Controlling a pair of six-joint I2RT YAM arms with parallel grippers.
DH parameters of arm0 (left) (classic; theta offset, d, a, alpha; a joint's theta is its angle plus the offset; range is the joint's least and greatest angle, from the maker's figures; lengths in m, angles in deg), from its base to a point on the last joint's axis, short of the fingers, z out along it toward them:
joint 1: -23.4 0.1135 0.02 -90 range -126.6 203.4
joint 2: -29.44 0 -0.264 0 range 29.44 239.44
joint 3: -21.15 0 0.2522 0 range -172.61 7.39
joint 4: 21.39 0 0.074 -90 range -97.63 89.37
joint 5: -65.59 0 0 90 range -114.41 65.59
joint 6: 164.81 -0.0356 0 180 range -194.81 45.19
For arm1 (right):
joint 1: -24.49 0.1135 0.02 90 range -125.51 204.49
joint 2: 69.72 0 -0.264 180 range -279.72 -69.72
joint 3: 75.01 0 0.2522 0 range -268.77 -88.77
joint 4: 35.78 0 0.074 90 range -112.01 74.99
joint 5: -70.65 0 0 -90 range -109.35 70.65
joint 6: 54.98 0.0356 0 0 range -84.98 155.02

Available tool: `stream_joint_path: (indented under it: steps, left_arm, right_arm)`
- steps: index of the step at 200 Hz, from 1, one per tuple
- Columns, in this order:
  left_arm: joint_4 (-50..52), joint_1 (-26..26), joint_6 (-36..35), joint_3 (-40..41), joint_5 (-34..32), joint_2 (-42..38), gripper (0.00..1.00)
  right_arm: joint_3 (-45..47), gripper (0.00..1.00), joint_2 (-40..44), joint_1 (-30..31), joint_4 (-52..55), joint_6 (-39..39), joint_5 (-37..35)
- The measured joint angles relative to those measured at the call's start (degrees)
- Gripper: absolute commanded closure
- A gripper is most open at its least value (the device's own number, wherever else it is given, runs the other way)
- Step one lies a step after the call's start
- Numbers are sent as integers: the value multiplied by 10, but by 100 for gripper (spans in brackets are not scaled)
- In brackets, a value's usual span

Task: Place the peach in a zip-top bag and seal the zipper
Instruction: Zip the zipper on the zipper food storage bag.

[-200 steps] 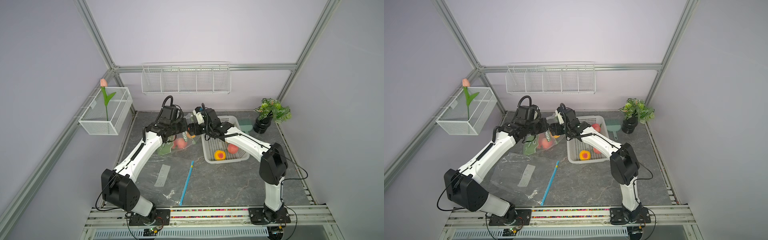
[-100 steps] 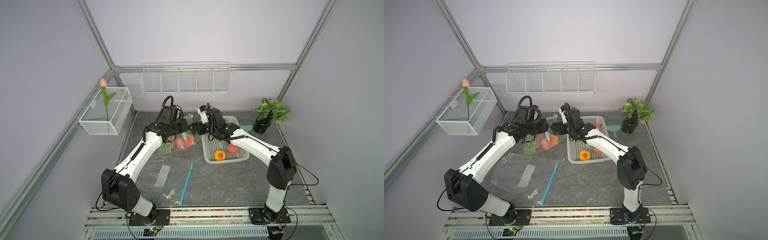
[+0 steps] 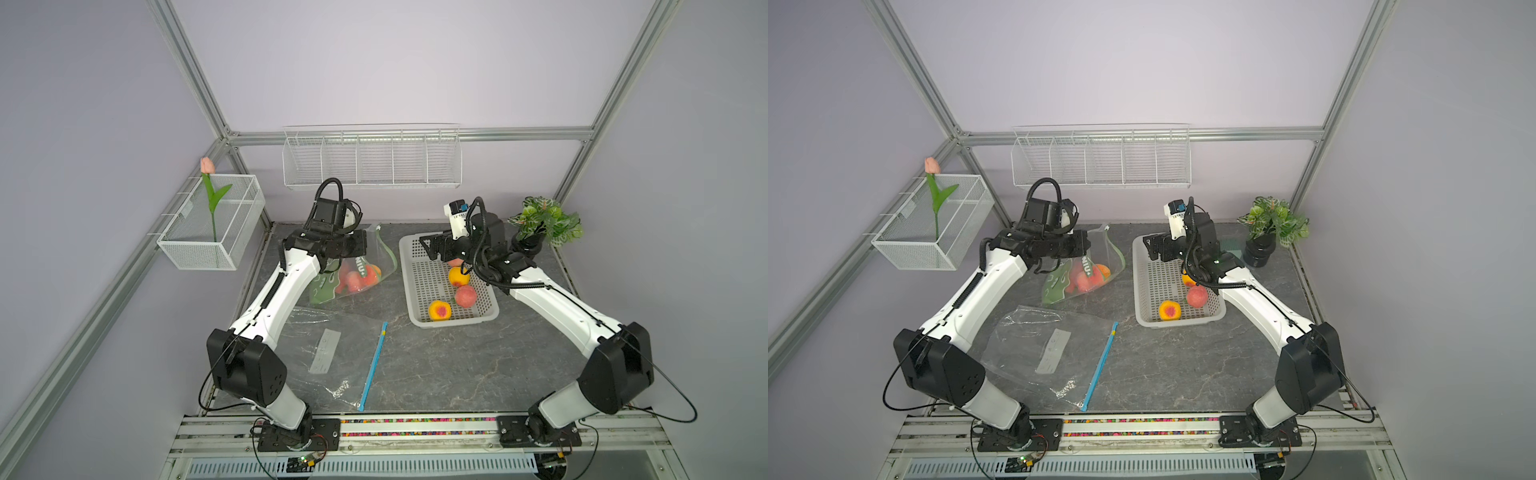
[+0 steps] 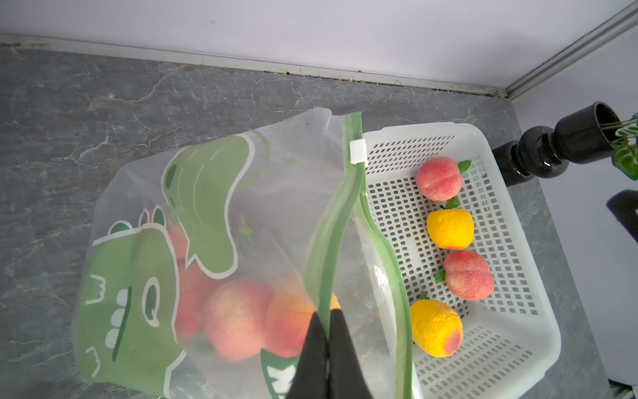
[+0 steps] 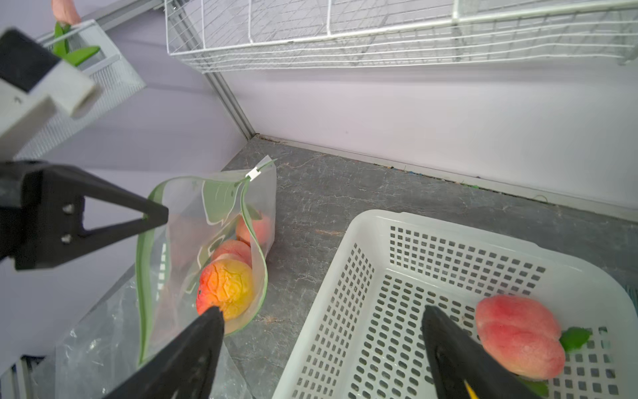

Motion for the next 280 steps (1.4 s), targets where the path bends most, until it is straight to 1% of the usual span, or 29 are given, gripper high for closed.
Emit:
stream_joint_path:
  steps: [35, 67, 114, 130, 147, 171, 189, 201, 236, 280]
  left_arm:
    - [46, 4, -76, -53, 26, 0, 100]
    - [82, 15, -144, -88, 54, 0, 100]
    - [142, 22, -237, -93, 107, 0, 100]
    - [153, 22, -259, -92, 123, 0, 100]
    - [158, 23, -273, -86, 136, -2, 100]
    - [164, 23, -287, -75, 153, -3, 100]
    - [167, 22, -292, -67, 160, -5, 100]
    - [167, 23, -293, -64, 163, -6, 100]
    - [167, 23, -297, -63, 171, -11, 100]
    - [167, 23, -297, -63, 178, -12, 100]
  right_arm:
    - [59, 9, 15, -1, -51, -104, 34]
    - [66, 11, 15, -12, -56, -182, 72]
    - [66, 23, 17, -28, -56, -296, 150]
    - [65, 33, 15, -28, -56, -333, 178]
    - [60, 42, 6, -28, -56, -364, 212]
    - [60, 44, -11, -28, -63, -400, 249]
    - [58, 45, -25, -28, -69, -424, 262]
    - [56, 43, -34, -28, -75, -437, 266]
    - [56, 47, -53, -21, -112, -479, 262]
    - [52, 49, -71, -5, -152, -505, 255]
